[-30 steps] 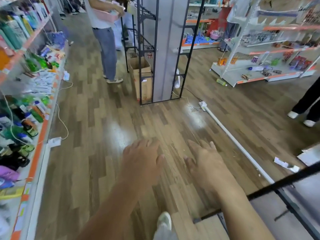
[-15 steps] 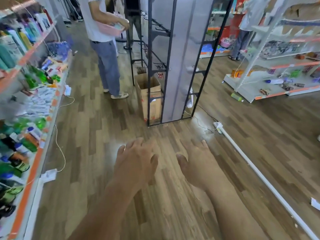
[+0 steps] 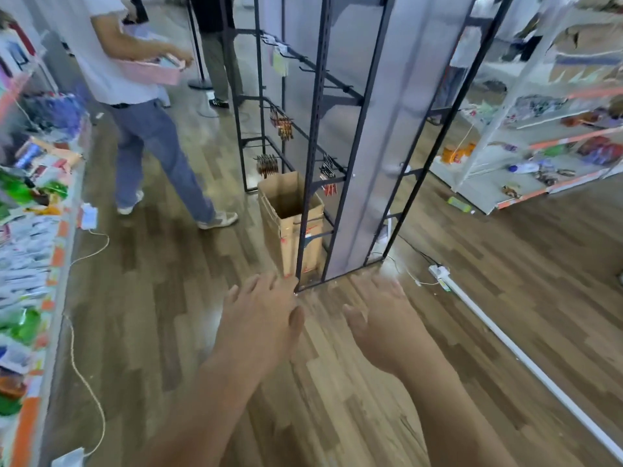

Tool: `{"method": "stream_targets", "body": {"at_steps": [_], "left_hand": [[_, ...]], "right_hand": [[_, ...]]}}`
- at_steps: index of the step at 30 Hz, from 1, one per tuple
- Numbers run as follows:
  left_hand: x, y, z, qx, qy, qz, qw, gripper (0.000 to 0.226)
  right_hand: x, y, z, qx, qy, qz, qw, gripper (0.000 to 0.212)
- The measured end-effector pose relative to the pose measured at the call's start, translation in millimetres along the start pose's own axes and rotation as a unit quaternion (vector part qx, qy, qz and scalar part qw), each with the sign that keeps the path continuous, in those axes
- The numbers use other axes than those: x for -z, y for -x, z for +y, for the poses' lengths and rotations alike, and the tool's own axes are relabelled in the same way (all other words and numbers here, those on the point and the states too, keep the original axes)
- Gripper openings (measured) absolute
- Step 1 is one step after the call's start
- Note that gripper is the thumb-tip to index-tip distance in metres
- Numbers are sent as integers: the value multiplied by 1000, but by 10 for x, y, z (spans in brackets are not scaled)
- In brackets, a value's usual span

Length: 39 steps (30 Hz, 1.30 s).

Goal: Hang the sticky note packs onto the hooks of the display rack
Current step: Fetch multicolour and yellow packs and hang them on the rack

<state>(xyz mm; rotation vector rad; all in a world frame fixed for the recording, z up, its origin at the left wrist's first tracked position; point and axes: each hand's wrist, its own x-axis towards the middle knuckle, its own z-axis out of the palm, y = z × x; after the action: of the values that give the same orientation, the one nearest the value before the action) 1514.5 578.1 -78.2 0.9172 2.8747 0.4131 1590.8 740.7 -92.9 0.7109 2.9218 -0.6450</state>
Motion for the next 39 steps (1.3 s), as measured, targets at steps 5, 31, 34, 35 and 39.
{"method": "stream_targets", "body": {"at_steps": [5,31,34,35,39], "left_hand": [[130,-1018,-627,-27,-1,22,999,33],[1134,-7410,-3730,-94,-23,8,995,46],[1319,-8129,-3952,-117,-40,4,992,40],[1351,-8356,-4006,-125,-45,1,991,37],[1342,-9217,-4157,-150,-53,-19,987,34]], "right_hand": [[-110,-1010,-378,-29,-15,11,999,51],[357,-7426,-2840,-86,-71,64,992,57],[433,-8038,-3044,-113,-69,87,987,59],[453,-8235,-3070,-125,-66,95,985,59],[490,-8981,-3065,-163,-72,105,978,60]]}}
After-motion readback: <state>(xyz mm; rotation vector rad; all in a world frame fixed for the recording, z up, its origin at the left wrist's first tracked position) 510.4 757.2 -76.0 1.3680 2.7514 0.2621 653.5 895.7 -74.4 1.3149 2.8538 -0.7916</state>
